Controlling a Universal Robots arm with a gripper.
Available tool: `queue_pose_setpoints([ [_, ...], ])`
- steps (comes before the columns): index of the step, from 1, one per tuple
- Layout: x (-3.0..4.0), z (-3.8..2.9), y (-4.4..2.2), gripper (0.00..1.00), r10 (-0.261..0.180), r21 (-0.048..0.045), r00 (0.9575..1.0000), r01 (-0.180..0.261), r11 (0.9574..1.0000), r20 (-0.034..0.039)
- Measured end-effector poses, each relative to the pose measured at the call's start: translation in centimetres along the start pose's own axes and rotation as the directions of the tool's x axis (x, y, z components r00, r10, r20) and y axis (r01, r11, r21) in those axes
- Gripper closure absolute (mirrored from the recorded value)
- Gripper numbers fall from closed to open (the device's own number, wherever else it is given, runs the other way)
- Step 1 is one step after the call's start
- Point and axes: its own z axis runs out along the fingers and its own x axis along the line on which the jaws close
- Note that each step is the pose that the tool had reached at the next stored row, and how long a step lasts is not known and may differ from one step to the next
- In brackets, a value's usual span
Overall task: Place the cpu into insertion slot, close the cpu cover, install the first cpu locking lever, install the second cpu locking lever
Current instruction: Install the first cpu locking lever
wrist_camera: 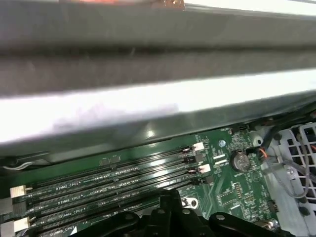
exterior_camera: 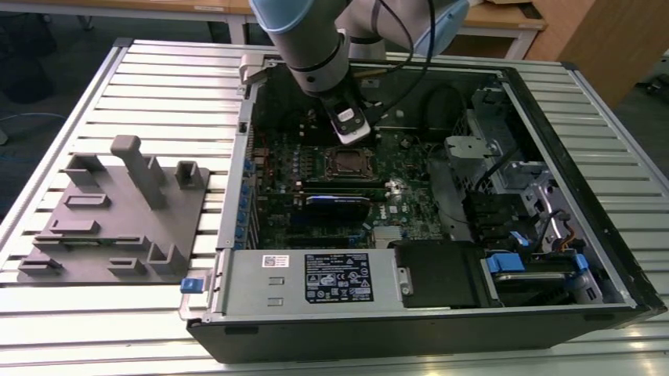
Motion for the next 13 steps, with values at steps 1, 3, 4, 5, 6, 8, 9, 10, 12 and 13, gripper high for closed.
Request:
queue_pose_setpoints([
  [1, -0.07, -0.18, 0.06, 0.90, 0.000, 0.0000, 1.0000, 0.000, 1.0000, -0.0001],
  [3, -0.09, -0.30, 0.10, 0.90, 0.000, -0.0001, 1.0000, 0.000, 1.0000, 0.0000],
  [4, -0.04, -0.31, 0.11, 0.90, 0.000, -0.0004, 1.0000, 0.000, 1.0000, 0.0000],
  [5, 0.04, -0.33, 0.13, 0.90, 0.000, -0.0006, 1.0000, 0.000, 1.0000, 0.0000],
  [6, 0.14, -0.36, 0.16, 0.90, 0.000, -0.0008, 1.0000, 0.000, 1.0000, -0.0001],
  [8, 0.34, -0.41, 0.27, 0.90, 0.001, -0.0014, 1.0000, -0.001, 1.0000, -0.0003],
  [9, 0.45, -0.42, 0.35, 0.90, 0.001, -0.0020, 1.0000, -0.001, 1.0000, -0.0005],
  [10, 0.53, -0.43, 0.42, 0.90, 0.001, -0.0029, 1.0000, -0.001, 1.0000, -0.0005],
  [12, 0.61, -0.44, 0.49, 0.90, 0.002, -0.0038, 1.0000, -0.002, 1.0000, -0.0008],
  [13, 0.62, -0.43, 0.50, 0.90, 0.002, -0.0042, 1.0000, -0.002, 1.0000, -0.0007],
])
